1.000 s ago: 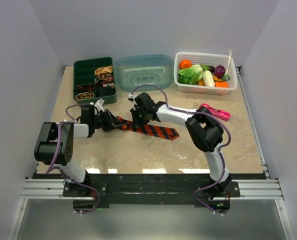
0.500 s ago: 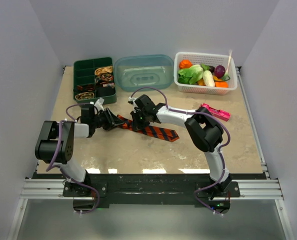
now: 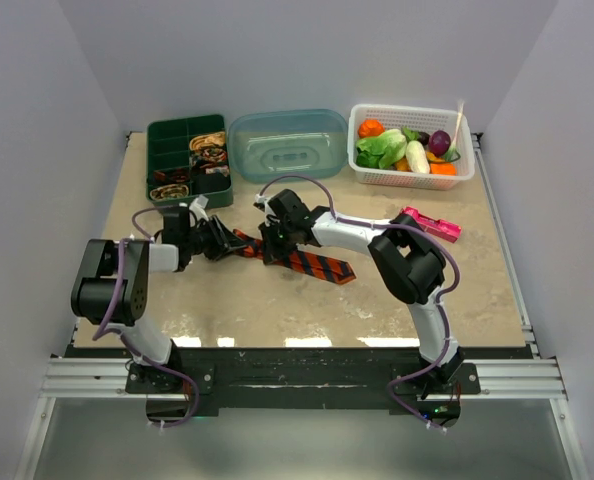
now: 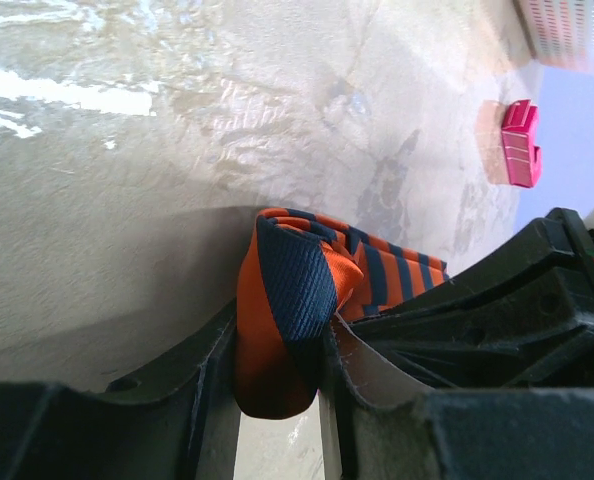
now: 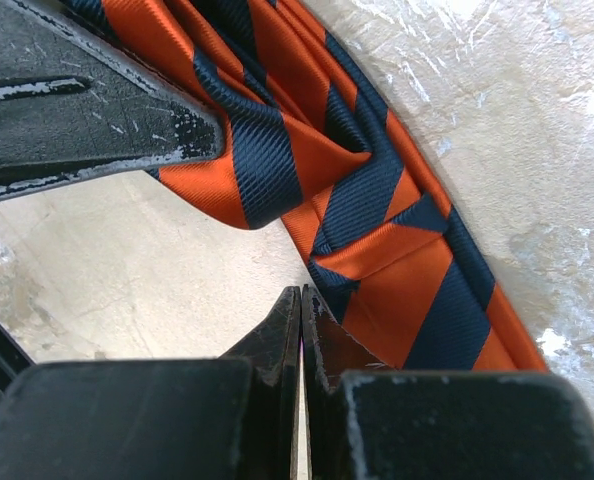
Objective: Roll the ties
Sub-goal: Roll the tie at the center of the board.
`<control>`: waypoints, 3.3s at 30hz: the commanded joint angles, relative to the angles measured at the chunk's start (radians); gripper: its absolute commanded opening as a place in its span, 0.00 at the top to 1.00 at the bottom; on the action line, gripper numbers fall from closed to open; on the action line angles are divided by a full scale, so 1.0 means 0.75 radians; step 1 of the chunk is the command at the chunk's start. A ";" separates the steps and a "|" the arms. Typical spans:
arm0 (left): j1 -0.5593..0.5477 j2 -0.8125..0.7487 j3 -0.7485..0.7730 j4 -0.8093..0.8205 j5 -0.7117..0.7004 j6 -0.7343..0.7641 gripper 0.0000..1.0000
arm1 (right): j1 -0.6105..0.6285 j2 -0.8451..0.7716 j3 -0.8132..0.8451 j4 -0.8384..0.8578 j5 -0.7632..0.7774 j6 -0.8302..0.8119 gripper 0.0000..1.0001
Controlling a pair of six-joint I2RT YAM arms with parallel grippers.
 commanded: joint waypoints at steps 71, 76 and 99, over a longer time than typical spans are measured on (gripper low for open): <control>-0.583 -0.087 0.470 -0.886 -1.721 0.439 1.00 | -0.064 -0.089 -0.014 0.151 -0.025 0.146 1.00; -0.626 -0.029 0.494 -0.884 -1.741 0.460 1.00 | -0.068 -0.091 -0.031 0.153 -0.025 0.146 1.00; -0.716 -0.054 0.554 -0.948 -1.547 0.419 0.54 | -0.076 -0.050 -0.055 0.175 -0.058 0.163 1.00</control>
